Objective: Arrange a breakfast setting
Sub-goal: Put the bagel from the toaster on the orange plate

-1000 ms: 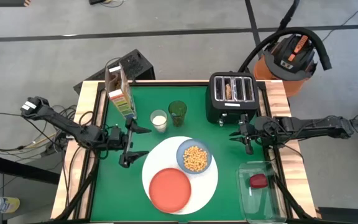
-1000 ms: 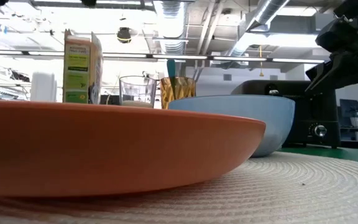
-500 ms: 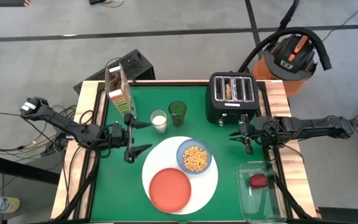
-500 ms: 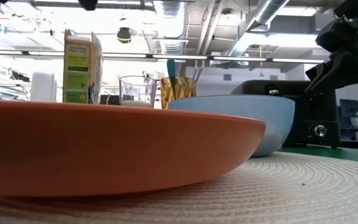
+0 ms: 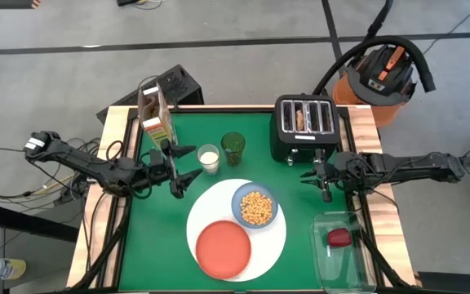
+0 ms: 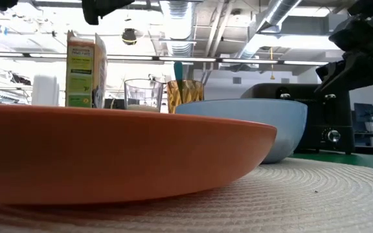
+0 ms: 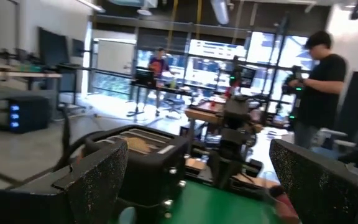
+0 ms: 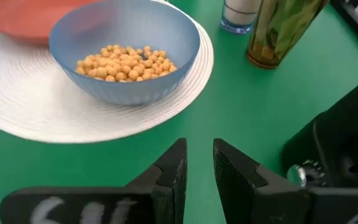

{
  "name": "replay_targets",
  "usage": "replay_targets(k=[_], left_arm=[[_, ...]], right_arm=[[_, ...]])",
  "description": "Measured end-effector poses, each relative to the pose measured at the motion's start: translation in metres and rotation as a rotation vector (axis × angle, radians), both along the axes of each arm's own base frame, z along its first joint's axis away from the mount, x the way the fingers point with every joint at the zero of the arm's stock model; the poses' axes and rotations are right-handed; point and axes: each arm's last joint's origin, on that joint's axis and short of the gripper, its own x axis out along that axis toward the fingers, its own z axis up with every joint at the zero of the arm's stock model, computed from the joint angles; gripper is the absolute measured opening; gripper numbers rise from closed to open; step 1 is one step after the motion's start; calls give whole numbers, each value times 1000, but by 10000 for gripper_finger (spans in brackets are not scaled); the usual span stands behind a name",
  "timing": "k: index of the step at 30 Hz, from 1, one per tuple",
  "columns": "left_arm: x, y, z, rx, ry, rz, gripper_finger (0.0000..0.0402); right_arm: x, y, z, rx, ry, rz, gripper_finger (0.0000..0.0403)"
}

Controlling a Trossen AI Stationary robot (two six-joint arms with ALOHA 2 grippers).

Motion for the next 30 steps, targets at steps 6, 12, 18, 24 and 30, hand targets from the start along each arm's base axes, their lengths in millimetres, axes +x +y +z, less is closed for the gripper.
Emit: replay_targets(k=[6, 12, 18, 24, 30], left_arm=[[0, 4, 0, -9, 6, 58, 378], [0, 5, 0, -48, -10, 57, 378], [0, 5, 0, -50, -13, 56, 378], [0, 5, 0, -46, -11, 57, 378], [0, 5, 0, -33, -4, 60, 378]], right_arm=[[0, -1, 0, -98, 3, 36, 102], [0, -3, 0, -127, 5, -24, 102], [0, -5, 0, -158, 9, -91, 102], [-1, -5, 0, -158, 13, -90, 102], [-1, -5, 0, -301, 29, -9, 102]])
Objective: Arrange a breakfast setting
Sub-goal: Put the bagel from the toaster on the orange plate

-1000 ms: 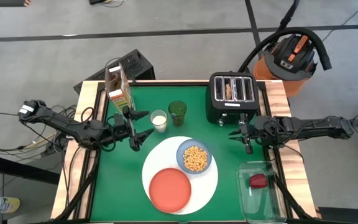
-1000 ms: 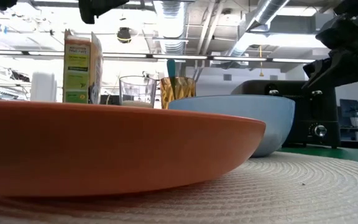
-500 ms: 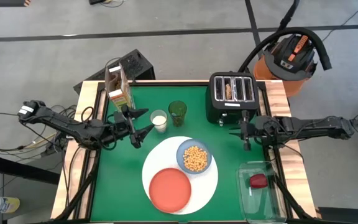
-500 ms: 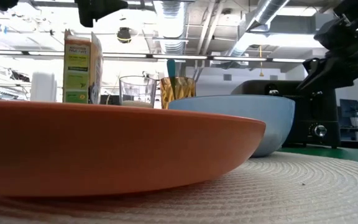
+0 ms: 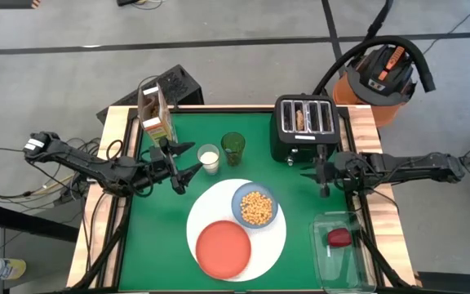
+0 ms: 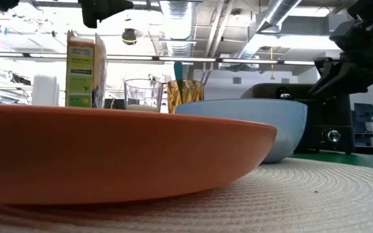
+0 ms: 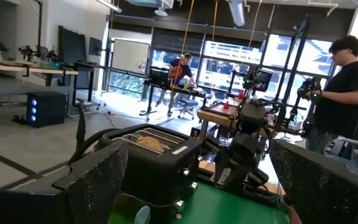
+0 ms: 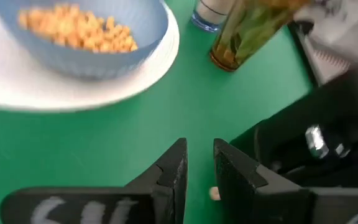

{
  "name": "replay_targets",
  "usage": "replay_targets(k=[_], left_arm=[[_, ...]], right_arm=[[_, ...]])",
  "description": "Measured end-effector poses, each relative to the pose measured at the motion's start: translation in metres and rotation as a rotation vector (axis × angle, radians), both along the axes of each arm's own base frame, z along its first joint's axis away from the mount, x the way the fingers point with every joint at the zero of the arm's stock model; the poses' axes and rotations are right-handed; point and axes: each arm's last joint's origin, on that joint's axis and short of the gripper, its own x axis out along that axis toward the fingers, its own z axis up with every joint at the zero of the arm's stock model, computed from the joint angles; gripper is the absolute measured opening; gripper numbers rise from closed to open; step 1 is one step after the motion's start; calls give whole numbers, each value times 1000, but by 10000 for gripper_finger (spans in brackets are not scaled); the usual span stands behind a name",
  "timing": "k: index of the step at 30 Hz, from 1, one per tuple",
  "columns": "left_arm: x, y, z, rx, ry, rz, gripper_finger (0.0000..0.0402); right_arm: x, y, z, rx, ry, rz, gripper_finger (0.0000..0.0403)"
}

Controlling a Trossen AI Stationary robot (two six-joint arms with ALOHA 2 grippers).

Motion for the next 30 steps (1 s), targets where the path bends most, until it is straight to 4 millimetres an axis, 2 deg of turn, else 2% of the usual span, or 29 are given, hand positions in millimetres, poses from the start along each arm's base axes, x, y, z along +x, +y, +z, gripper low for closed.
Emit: replay_targets(k=[4, 20, 22, 26, 30], left_arm=[[0, 0, 0, -6, -2, -1, 378], [0, 0, 0, -15, -6, -3, 378], [0, 0, 0, -15, -5, -3, 378], [0, 0, -1, -14, -1, -3, 378], [0, 0, -1, -14, -1, -3, 378]], right_arm=[[0, -1, 0, -110, 23, 60, 102], [1, -4, 2, -102, 0, 27, 102], [3, -5, 6, -35, -60, -9, 102], [12, -5, 22, 197, -287, -98, 102], [17, -5, 35, 322, -448, -130, 102]])
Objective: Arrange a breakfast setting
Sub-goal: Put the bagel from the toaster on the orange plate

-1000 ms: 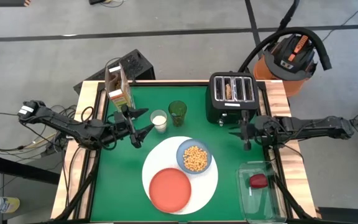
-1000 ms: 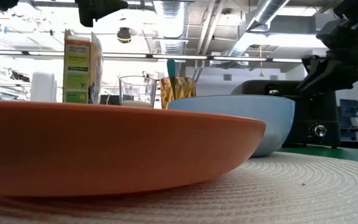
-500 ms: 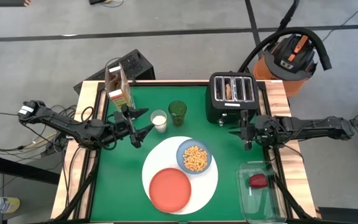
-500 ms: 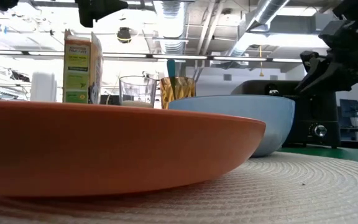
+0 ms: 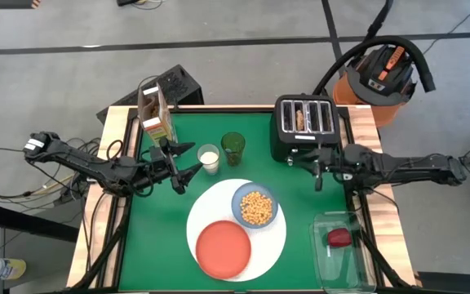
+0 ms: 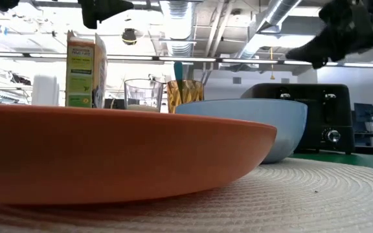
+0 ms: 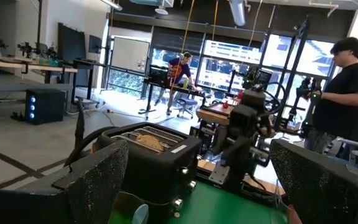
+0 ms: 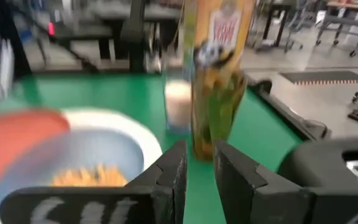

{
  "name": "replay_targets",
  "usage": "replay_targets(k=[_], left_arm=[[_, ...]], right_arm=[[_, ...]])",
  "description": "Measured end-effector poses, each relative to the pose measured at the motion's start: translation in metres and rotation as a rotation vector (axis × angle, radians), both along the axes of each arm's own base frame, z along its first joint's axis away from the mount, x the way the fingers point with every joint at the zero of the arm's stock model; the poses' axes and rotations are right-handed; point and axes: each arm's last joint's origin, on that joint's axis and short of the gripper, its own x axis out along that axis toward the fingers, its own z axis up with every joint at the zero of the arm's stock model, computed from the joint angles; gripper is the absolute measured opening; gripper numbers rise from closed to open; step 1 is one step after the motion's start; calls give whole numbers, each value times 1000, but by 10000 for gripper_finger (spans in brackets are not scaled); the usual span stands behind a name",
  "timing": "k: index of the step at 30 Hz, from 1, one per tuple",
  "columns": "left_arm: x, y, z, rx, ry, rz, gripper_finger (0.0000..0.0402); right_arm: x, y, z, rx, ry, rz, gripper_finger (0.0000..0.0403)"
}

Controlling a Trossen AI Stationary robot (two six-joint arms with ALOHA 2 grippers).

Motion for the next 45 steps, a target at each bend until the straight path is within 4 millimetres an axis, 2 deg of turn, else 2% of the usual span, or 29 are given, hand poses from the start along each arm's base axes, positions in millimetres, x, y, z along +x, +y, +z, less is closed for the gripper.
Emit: replay_targets(k=[5, 11, 23, 31, 38, 45], left_arm=[[0, 0, 0, 0, 0, 0, 378], [0, 0, 0, 0, 0, 0, 378], [0, 1, 0, -9, 1, 35, 378], [-1, 1, 0, -19, -2, 50, 378], [-1, 1, 0, -21, -2, 50, 378], [-1, 1, 0, -20, -2, 50, 378]], right_arm=[[1, 0, 14, 107, -166, -9, 102], [1, 2, 19, 266, -243, 50, 102], [1, 3, 23, 244, -279, 80, 102], [-1, 0, 33, 391, -400, 66, 102], [-4, 0, 42, 371, -489, 94, 102], [-6, 0, 49, 262, -554, 89, 102]])
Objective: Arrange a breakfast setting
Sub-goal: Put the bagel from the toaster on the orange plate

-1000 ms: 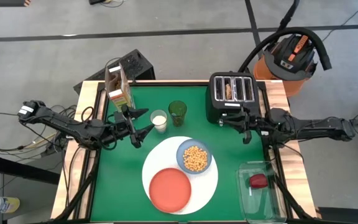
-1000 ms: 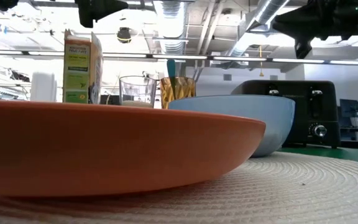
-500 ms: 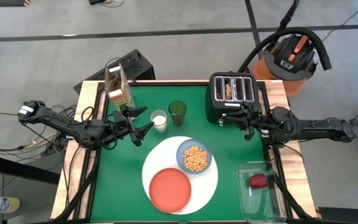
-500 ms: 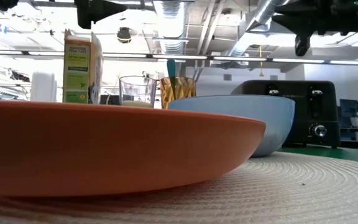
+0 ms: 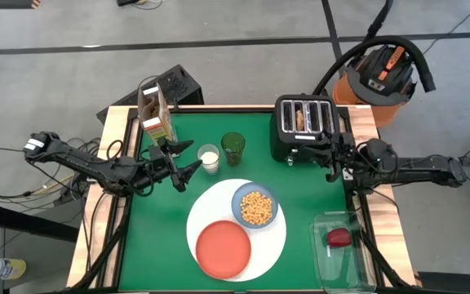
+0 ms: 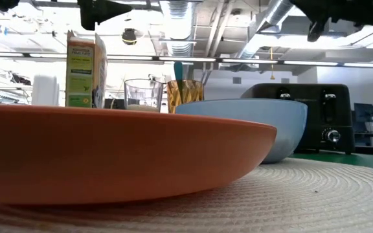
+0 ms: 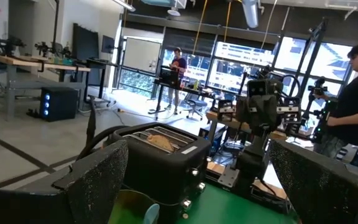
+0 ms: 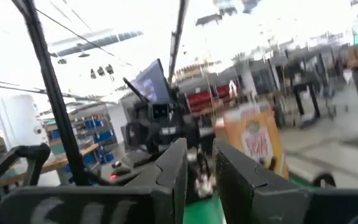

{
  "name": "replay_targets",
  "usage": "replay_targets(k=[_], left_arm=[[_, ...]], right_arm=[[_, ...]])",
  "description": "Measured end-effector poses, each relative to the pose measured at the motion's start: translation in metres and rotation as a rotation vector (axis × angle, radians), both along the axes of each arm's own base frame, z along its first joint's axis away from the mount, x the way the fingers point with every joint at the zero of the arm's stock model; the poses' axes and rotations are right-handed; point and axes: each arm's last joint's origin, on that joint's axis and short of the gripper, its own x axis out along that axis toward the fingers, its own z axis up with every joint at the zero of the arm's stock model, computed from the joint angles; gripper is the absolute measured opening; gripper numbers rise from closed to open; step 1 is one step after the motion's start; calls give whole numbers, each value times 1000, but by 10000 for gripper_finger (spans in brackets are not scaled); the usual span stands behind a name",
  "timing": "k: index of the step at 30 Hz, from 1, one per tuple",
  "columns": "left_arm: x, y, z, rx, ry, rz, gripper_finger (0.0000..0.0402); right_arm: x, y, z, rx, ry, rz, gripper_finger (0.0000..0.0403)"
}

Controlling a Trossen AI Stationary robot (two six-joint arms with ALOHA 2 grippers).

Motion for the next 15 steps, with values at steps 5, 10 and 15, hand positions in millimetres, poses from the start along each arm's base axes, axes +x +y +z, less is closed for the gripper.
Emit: replay_targets(k=[5, 10, 15], left_arm=[[0, 0, 0, 7, 4, 1, 378], [0, 0, 0, 7, 4, 1, 378], [0, 0, 0, 3, 1, 1, 378]], right_arm=[[-3, 1, 19, -132, -33, -32, 104], [-2, 1, 42, -245, 99, -58, 124], [3, 0, 63, -357, 226, -102, 168]])
